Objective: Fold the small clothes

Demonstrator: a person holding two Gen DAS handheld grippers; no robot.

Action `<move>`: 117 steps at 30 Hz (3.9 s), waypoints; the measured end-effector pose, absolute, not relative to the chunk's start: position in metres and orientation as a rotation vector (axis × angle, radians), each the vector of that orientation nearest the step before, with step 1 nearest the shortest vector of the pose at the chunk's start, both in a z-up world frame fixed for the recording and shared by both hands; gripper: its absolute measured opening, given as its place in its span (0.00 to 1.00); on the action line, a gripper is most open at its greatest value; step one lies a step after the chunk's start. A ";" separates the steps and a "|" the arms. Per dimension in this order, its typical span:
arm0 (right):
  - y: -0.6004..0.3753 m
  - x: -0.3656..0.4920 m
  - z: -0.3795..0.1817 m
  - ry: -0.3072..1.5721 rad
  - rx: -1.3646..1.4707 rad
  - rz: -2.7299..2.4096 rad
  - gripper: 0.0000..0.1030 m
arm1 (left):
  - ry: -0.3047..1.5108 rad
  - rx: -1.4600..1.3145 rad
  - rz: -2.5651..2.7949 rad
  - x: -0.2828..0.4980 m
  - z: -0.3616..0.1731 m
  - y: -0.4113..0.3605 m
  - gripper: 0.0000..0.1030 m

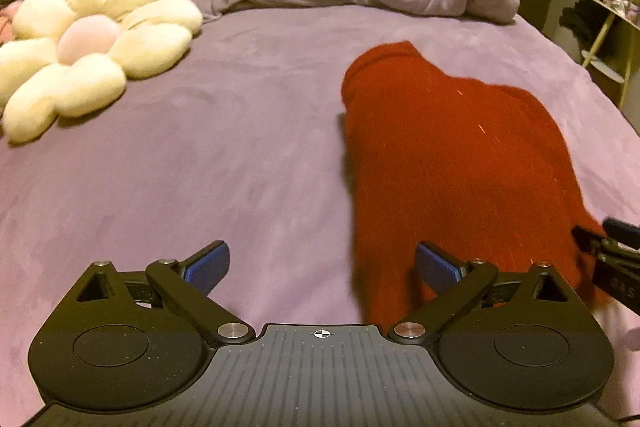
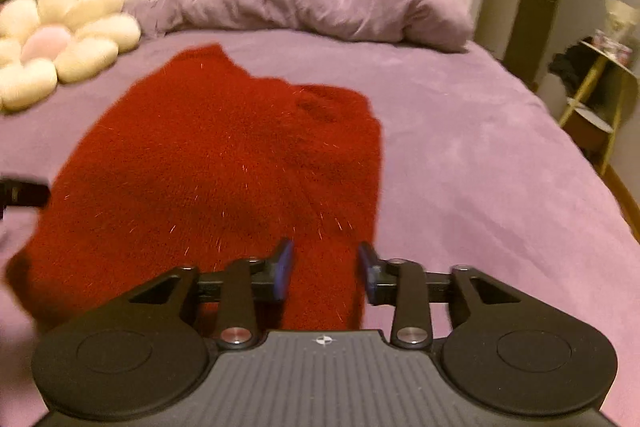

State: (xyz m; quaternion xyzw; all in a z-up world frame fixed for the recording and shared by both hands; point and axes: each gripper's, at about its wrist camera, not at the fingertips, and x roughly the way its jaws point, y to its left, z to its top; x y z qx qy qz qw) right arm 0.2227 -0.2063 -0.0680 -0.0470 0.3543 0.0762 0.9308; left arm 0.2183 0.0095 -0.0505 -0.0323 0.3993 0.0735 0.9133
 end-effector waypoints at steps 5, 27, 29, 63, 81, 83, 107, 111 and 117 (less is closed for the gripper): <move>-0.216 0.170 -0.070 0.869 0.006 0.169 0.73 | 0.838 -0.106 0.152 0.170 -0.047 0.004 0.99; -0.185 0.136 -0.012 0.909 -0.034 0.081 0.96 | 0.909 0.008 0.148 0.148 -0.019 -0.010 1.00; -0.184 0.135 -0.011 0.908 -0.040 0.077 0.96 | 0.912 0.009 0.150 0.146 -0.019 -0.010 1.00; -0.184 0.136 -0.007 0.921 -0.050 0.073 0.96 | 0.955 -0.001 0.139 0.147 -0.022 -0.019 1.00; -0.185 0.139 -0.007 0.927 -0.059 0.071 0.96 | 0.958 0.002 0.138 0.148 -0.022 -0.022 1.00; -0.185 0.139 -0.007 0.925 -0.059 0.072 0.96 | 0.959 -0.002 0.138 0.148 -0.022 -0.022 1.00; -0.184 0.140 -0.012 0.937 -0.054 0.073 0.96 | 0.974 0.000 0.124 0.148 -0.028 -0.025 1.00; -0.183 0.139 -0.012 0.938 -0.057 0.076 0.96 | 0.974 -0.003 0.125 0.148 -0.028 -0.026 1.00; -0.185 0.139 -0.013 0.936 -0.053 0.079 0.96 | 0.970 -0.002 0.124 0.147 -0.029 -0.026 1.00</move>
